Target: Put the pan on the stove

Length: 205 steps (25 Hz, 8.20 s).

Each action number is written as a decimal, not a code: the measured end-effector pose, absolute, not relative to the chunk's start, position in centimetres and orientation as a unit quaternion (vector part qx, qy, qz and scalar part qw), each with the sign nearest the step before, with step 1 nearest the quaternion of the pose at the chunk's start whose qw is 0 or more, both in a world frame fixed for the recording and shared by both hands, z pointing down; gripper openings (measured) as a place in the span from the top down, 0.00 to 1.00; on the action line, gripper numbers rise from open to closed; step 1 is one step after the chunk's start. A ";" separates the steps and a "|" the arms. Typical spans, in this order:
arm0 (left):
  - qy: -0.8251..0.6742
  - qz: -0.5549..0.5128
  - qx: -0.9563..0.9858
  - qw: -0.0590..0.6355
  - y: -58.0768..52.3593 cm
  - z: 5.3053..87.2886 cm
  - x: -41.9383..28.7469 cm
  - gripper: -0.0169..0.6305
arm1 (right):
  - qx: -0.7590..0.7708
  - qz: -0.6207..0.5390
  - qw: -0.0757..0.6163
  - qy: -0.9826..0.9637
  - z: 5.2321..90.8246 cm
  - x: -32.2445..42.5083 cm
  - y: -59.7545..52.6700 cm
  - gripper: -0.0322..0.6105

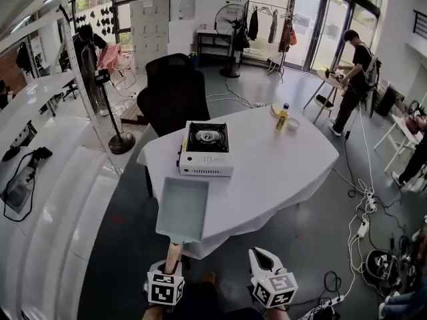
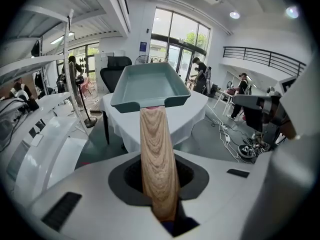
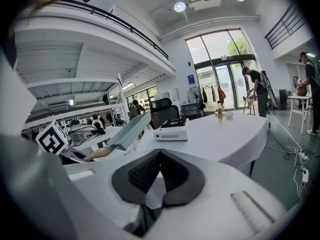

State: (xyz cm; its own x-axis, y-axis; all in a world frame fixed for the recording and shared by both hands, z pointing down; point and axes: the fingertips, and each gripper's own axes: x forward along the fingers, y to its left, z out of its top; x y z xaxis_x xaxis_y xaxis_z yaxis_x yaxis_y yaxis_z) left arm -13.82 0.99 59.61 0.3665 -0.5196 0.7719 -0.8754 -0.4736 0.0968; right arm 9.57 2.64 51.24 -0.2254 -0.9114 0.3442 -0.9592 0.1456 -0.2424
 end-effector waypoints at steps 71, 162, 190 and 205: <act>-0.458 0.385 0.749 0.283 -36.6 60.4 1.1 0.87 | 0.537 0.301 0.087 -0.783 59.5 19.7 -31.7 0.95; -0.377 0.046 0.900 0.212 -33.1 47.2 -0.6 0.63 | 0.556 0.215 0.023 -0.803 49.8 16.2 -27.6 0.95; -0.399 0.078 0.900 0.156 -19.2 49.2 -5.6 0.96 | 0.557 0.146 0.030 -0.817 47.2 9.5 -16.7 0.95; -0.387 0.094 0.906 0.147 -18.5 49.7 -6.0 0.96 | 0.550 0.150 0.040 -0.820 47.5 8.1 -16.2 0.95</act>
